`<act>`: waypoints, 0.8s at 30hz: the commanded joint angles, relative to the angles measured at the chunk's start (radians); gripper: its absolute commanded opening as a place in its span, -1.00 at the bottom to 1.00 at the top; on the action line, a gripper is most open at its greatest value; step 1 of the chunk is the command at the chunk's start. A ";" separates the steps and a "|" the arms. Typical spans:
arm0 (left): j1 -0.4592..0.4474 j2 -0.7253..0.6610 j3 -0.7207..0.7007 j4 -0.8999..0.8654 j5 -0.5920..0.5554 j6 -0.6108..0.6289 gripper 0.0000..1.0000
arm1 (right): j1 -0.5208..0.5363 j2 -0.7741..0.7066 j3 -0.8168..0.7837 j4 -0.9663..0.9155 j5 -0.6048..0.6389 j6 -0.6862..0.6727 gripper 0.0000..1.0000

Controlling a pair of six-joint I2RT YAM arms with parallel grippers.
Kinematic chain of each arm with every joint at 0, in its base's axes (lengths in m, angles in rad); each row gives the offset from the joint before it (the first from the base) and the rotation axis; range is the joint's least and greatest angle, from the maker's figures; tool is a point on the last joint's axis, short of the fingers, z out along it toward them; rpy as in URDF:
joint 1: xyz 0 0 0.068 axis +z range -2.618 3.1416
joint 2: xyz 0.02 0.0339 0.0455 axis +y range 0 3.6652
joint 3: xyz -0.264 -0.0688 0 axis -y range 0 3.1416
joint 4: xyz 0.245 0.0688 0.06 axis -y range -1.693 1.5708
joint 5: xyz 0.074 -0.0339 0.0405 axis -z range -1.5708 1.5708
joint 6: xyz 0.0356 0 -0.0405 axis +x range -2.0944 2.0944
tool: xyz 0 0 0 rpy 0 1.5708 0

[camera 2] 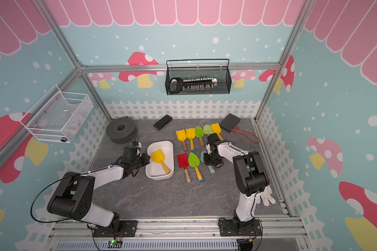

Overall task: Take the shovel out of the storage box
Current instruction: Place the shovel at the center of the board.

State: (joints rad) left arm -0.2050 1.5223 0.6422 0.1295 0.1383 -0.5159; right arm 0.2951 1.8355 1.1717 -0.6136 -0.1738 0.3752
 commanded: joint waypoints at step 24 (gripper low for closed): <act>-0.002 0.012 0.005 -0.028 -0.005 0.010 -0.93 | -0.004 0.033 0.025 0.009 0.031 0.008 -0.26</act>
State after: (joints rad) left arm -0.2050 1.5223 0.6422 0.1291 0.1352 -0.5159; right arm 0.2951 1.8725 1.1934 -0.5743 -0.1589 0.3820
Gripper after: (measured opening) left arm 0.082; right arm 0.362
